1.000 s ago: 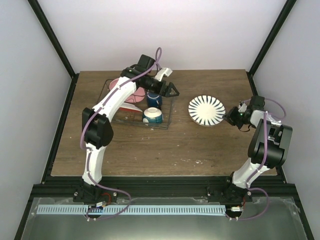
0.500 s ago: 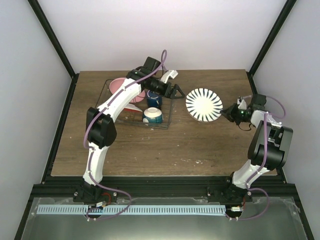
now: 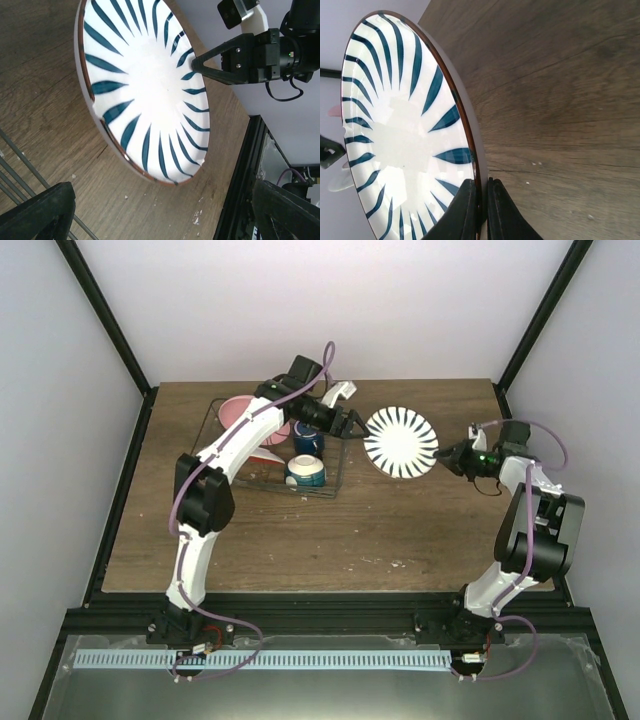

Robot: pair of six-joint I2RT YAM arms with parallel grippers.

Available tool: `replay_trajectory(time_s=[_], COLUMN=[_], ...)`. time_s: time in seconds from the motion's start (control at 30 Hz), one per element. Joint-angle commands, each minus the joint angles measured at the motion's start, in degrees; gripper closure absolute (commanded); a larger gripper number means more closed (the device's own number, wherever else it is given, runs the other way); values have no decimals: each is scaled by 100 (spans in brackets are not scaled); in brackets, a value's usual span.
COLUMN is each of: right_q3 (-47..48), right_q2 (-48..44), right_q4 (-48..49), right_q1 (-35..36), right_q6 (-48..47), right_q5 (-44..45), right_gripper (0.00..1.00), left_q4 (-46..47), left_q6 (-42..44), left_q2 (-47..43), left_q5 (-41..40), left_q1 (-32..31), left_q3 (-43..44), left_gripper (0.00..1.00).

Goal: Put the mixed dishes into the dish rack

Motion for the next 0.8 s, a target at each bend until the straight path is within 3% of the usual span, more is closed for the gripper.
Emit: replay_trajectory(time_s=[0.0,0.4,0.53,0.77], right_q3=[459,663,709,683], right_q2=[-218,-142,-92,-38], right_q4=[411,845,884,863], right_q1=[364,919,1054,1123], right_q6=[111,569,622,598], right_q5=[-771,-889,-916,-915], right_gripper=[99,99,99,99], left_q4=[66,113,167,230], left_q6=[1,15,1,-31], left_q2=[175,404,453,472], left_q5=[106,181,292,371], left_q1=[5,5,7,5], left_q3=[145,250,268,271], left_gripper=[2,6,21,66])
